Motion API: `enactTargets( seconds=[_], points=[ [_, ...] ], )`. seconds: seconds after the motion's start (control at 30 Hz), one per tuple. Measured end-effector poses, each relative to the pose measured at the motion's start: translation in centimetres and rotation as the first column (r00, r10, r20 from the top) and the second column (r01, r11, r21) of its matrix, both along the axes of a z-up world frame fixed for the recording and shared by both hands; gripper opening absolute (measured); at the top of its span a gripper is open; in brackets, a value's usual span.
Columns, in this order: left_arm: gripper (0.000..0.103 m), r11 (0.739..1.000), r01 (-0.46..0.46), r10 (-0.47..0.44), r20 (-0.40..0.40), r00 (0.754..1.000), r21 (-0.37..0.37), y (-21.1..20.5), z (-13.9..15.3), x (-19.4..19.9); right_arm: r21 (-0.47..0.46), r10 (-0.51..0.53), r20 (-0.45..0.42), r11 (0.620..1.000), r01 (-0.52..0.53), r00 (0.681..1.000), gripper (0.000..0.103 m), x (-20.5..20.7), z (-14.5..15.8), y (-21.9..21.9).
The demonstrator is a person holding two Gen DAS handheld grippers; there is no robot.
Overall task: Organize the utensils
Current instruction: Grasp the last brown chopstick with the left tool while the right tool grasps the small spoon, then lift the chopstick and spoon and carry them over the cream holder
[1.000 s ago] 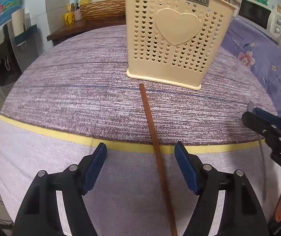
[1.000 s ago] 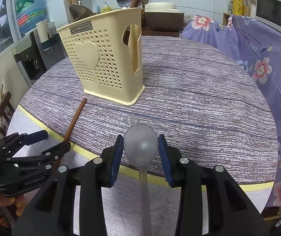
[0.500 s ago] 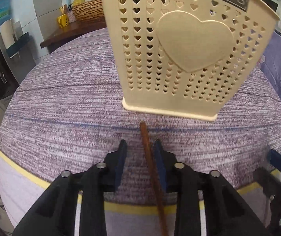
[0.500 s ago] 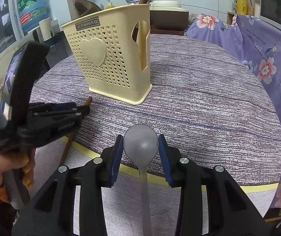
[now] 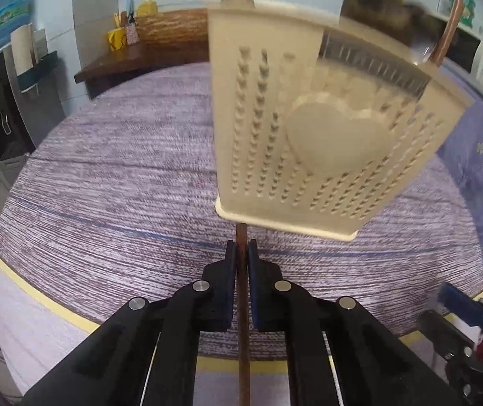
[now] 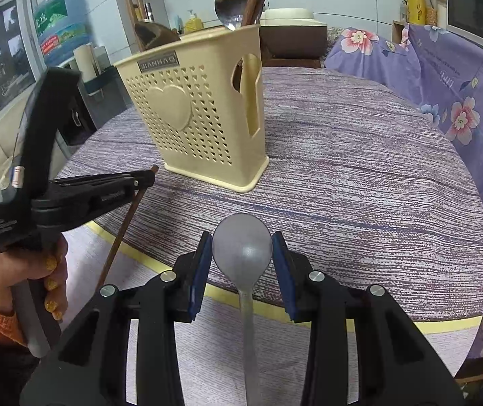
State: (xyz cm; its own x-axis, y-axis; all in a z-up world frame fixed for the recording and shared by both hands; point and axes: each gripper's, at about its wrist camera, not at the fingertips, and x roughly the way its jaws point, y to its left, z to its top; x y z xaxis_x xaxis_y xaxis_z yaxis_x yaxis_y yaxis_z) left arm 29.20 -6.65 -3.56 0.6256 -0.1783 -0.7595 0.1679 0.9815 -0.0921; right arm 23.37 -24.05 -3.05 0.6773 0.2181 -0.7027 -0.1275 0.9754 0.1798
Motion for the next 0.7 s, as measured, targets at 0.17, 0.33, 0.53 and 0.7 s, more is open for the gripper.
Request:
enactTargets(
  seconds=[0.17, 0.33, 0.53, 0.7],
  points=[
    [0.008, 0.997, 0.004, 0.005, 0.122, 0.992, -0.074, 1.8, 4.9, -3.1, 0.051, 0.012, 0.039, 0.999, -0.014, 0.999, 0.037, -0.9, 2.5, -0.7],
    [0.008, 0.993, 0.003, 0.024, 0.233, 0.972, -0.118, 3.4, 8.8, -6.1, 0.040, 0.018, 0.094, 0.999, -0.022, 0.995, 0.037, -2.2, 5.2, -0.6],
    [0.008, 0.991, 0.009, 0.031, 0.297, 0.954, -0.131, 4.2, 11.3, -7.5, 0.041, 0.025, 0.131, 0.999, -0.030, 0.991, 0.037, -3.1, 7.2, -0.2],
    [0.008, 0.989, 0.013, 0.035, 0.321, 0.946, -0.146, 4.8, 12.0, -8.2, 0.045, 0.032, 0.143, 0.998, -0.039, 0.989, 0.037, -3.7, 7.5, 0.3]
  ],
)
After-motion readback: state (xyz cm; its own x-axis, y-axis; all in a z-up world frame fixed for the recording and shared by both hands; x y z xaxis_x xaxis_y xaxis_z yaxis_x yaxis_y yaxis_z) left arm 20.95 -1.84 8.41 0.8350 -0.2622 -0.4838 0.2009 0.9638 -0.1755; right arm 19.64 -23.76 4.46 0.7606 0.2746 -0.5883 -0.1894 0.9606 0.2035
